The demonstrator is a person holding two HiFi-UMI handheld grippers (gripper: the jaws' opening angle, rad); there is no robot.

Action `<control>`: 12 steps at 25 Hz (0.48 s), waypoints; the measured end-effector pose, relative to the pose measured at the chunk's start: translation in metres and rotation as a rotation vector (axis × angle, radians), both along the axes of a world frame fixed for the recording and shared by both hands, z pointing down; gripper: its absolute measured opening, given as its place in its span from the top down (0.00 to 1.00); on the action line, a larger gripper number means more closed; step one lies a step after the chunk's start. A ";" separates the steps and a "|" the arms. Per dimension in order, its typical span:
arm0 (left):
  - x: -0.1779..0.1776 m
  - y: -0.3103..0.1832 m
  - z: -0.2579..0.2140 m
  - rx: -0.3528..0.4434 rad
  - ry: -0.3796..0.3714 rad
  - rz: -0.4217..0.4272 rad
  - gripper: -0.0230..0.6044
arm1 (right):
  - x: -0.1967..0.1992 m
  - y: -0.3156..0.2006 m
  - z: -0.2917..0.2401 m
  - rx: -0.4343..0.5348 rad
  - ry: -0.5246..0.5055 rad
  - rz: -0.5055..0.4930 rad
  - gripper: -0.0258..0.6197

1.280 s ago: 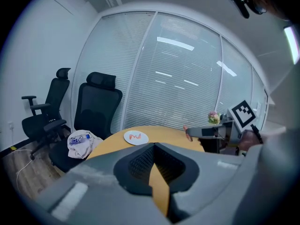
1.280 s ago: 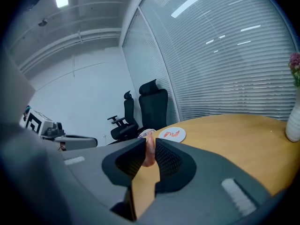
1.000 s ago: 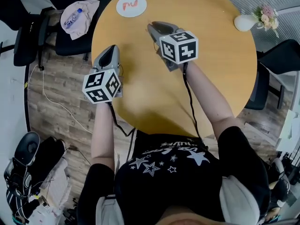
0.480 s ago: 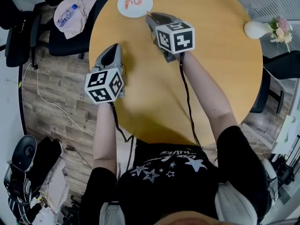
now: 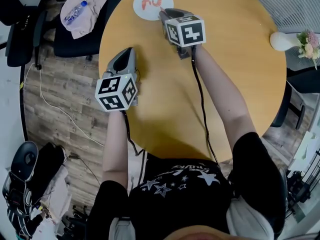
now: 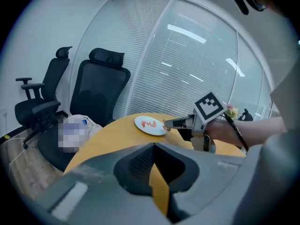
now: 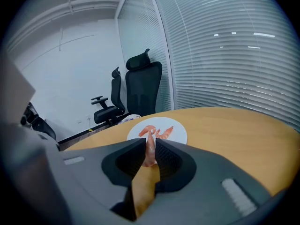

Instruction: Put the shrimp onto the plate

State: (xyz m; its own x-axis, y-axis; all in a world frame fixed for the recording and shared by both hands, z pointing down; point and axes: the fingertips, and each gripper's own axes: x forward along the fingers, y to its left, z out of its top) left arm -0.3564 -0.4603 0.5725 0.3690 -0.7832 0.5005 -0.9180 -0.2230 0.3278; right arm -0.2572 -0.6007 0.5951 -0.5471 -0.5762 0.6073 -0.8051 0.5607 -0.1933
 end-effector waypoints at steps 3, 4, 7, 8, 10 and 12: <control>-0.001 -0.001 0.003 -0.007 0.007 0.003 0.96 | -0.005 -0.006 0.010 -0.032 0.031 -0.010 0.86; 0.000 -0.002 0.004 -0.009 0.009 0.006 0.96 | -0.006 -0.008 0.013 -0.040 0.041 -0.013 0.86; -0.001 -0.004 0.008 -0.015 0.009 0.012 0.96 | -0.010 -0.012 0.020 -0.048 0.067 -0.028 0.86; -0.002 -0.004 0.009 -0.017 0.009 0.013 0.96 | -0.012 -0.013 0.023 -0.051 0.077 -0.035 0.86; -0.002 -0.005 0.010 -0.020 0.011 0.015 0.96 | -0.014 -0.014 0.027 -0.059 0.095 -0.050 0.86; -0.004 -0.005 0.011 -0.021 0.010 0.016 0.96 | -0.017 -0.016 0.029 -0.064 0.100 -0.057 0.86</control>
